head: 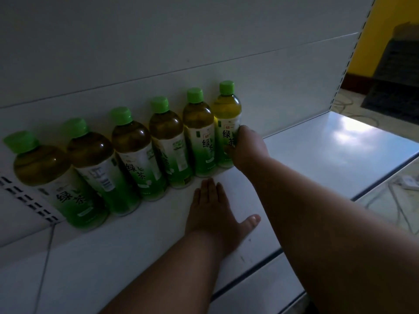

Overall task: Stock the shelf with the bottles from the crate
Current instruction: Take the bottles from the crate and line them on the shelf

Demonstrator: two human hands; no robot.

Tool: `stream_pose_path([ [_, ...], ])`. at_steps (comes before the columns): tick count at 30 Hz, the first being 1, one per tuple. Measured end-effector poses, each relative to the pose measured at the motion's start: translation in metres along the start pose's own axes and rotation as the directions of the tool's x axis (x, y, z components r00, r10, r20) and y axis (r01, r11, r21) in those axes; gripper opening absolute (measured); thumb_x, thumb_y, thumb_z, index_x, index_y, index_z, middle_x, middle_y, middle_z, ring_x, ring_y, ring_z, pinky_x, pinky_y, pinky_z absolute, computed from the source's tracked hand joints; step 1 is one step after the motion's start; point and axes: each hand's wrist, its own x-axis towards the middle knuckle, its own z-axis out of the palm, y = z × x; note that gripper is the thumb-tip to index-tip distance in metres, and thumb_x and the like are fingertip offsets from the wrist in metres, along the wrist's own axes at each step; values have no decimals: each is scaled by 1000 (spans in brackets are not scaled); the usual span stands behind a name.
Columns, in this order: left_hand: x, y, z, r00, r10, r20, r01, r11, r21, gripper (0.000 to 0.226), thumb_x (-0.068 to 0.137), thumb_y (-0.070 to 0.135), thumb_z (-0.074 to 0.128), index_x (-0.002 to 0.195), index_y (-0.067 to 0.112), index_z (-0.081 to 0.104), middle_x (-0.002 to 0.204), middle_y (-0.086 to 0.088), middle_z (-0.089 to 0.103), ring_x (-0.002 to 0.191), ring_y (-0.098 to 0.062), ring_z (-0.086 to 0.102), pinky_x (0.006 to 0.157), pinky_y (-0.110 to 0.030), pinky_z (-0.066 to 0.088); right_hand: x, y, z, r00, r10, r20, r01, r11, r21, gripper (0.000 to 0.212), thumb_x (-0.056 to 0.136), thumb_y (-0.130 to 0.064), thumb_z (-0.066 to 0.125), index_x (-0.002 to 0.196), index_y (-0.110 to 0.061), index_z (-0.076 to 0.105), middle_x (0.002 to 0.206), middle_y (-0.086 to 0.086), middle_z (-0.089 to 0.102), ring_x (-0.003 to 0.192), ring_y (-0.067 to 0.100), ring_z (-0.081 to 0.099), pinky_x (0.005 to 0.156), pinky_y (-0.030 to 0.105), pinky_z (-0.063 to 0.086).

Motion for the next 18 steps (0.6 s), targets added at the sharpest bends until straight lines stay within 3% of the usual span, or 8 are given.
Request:
stream_pose_path([
  [3,2,0,2,1000,6,-10,-6,1000,-7,127,58,90,5,154,9,-13,163,-15,-16,149,-26,-14,118,-39,-8,6,-1,0,999,37,27,-38,999,36,43,84,-29,75,119,-13,55,110,7,63,102,27,61,85,42,54],
  [6,4,-3,2,1000,10,6,-10,1000,16,126,61,92,6,153,7,-12,163,-16,-14,149,-26,-14,115,-38,-11,-9,9,-4,999,24,32,-26,998,64,68,80,-33,79,136,-15,45,122,8,61,112,28,59,84,39,52],
  [8,5,-2,0,1000,16,21,-17,998,52,129,62,94,4,154,5,-10,163,-17,-12,149,-26,-13,114,-37,-13,-32,22,-12,999,-33,-19,33,999,14,83,79,-37,80,146,-16,36,135,9,54,121,27,55,93,41,49],
  [11,1,-1,-12,999,34,-12,-34,999,-10,125,66,95,14,156,8,3,164,-16,1,151,-27,-2,118,-39,-3,-75,37,-39,997,-73,-34,70,994,-87,85,79,-41,79,147,-18,34,139,10,49,124,28,52,100,43,47],
  [14,-18,-1,-26,982,173,-79,-184,970,-157,105,78,81,41,155,15,19,160,-12,26,145,-27,22,117,-40,17,-126,52,-82,999,-40,19,43,952,-304,90,79,-44,78,149,-25,25,137,10,45,122,31,49,98,44,46],
  [18,-66,31,-42,903,416,-108,-429,888,-166,92,80,72,55,153,23,26,154,-4,36,138,-25,31,112,-40,28,-207,67,-135,997,70,37,-38,832,-553,85,80,-48,74,147,-26,27,139,9,42,123,31,46,98,44,44],
])
